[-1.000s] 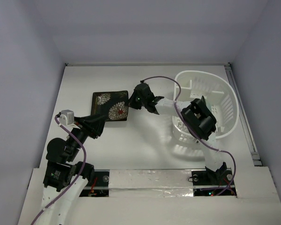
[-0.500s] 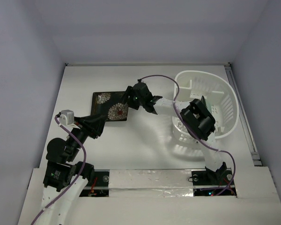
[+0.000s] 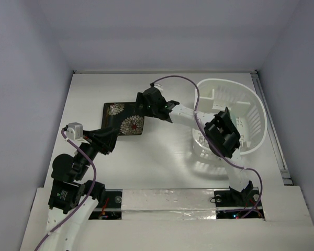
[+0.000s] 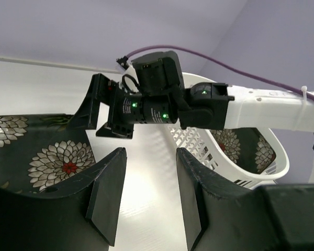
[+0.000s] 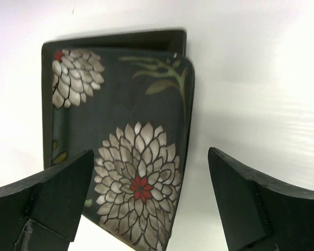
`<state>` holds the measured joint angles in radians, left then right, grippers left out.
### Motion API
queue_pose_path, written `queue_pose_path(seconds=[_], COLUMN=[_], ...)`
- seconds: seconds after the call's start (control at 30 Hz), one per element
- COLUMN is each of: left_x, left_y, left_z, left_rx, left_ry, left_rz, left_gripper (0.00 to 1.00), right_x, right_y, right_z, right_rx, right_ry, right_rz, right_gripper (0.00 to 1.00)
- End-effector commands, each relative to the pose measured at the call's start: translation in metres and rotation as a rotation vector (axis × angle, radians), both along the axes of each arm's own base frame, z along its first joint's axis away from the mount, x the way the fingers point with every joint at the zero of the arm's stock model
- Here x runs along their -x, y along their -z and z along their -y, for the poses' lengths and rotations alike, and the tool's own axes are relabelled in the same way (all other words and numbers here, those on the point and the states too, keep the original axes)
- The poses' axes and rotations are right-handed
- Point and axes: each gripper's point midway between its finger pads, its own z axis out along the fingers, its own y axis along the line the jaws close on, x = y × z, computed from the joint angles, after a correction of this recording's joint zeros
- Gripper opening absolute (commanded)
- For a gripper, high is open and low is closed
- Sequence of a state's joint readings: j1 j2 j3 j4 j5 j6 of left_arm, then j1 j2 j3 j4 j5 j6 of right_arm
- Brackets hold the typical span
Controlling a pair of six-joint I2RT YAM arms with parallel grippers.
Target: Unload the plates from the dish rack
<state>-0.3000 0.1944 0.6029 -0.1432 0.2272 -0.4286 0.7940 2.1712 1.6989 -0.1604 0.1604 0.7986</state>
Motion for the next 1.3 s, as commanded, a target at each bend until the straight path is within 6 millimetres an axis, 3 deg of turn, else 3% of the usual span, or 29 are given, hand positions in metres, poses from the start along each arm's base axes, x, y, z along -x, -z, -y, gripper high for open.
queue_pose_path(seconds=[0.0,0.03,0.13,0.17,0.27,0.3,0.37,0.4,0.43,0.47,0.57,0.6,0.63,0.73,0.83,0.87,0.9,0.97,1.03,1.27], left_x=[0.001,0.001,0.001,0.002,0.002,0.002,0.003,0.003,0.003,0.004,0.004,0.003,0.003,0.004,0.006,0.007,0.007,0.009,0.009,0.012], left_y=[-0.013,-0.013,-0.014,-0.013,-0.014,-0.014,-0.014,-0.015,-0.016,-0.016,-0.017,-0.017,-0.017,-0.017,-0.019,-0.02,-0.02,-0.02,-0.02,-0.022], left_z=[0.0,0.0,-0.001,-0.001,-0.001,-0.001,-0.001,-0.002,-0.002,-0.002,-0.004,-0.007,-0.009,-0.009,-0.007,-0.007,-0.008,-0.007,-0.009,-0.008], left_rx=[0.016,0.016,0.016,0.014,0.016,0.015,0.015,0.017,0.016,0.017,0.019,0.023,0.024,0.027,0.03,0.031,0.031,0.031,0.033,0.037], left_ry=[0.003,0.001,-0.001,0.001,0.001,0.001,-0.001,-0.004,-0.004,-0.004,-0.017,-0.034,-0.042,-0.045,-0.031,-0.031,-0.031,-0.026,-0.035,-0.026], left_rz=[0.041,0.041,0.044,0.044,0.046,0.048,0.048,0.051,0.055,0.056,0.062,0.059,0.059,0.061,0.066,0.069,0.07,0.072,0.072,0.083], left_gripper=[0.4,0.4,0.4,0.4,0.39,0.37,0.29,0.26,0.23,0.16,0.08,0.07,0.06,0.06,0.15,0.21,0.23,0.28,0.31,0.35], right_x=[-0.004,-0.001,0.006,0.018,0.033,0.043,0.05,0.059,0.067,0.075,0.102,0.111,0.123,0.145,0.165,0.169,0.175,0.179,0.181,0.171], right_y=[-0.045,-0.059,-0.074,-0.096,-0.12,-0.141,-0.16,-0.19,-0.182,-0.188,-0.206,-0.201,-0.215,-0.204,-0.208,-0.209,-0.205,-0.199,-0.188,-0.159], right_z=[0.013,0.013,0.023,0.02,0.033,0.046,0.065,0.085,0.101,0.115,0.173,0.198,0.221,0.284,0.333,0.349,0.365,0.38,0.392,0.383], right_rx=[0.098,0.095,0.118,0.1,0.146,0.157,0.18,0.161,0.212,0.224,0.279,0.349,0.347,0.467,0.516,0.522,0.583,0.619,0.702,0.786], right_ry=[0.027,0.023,0.023,0.003,0.006,0.028,0.041,0.074,0.072,0.081,0.154,0.19,0.228,0.365,0.453,0.496,0.526,0.586,0.608,0.525], right_rz=[0.103,0.132,0.177,0.212,0.263,0.293,0.328,0.37,0.365,0.375,0.399,0.384,0.399,0.337,0.309,0.3,0.278,0.247,0.186,0.065], right_gripper=[0.95,0.93,0.75,0.5,0.03,0.0,0.0,0.0,0.0,0.0,0.0,0.0,0.0,0.01,0.25,0.41,0.46,0.62,0.68,0.7])
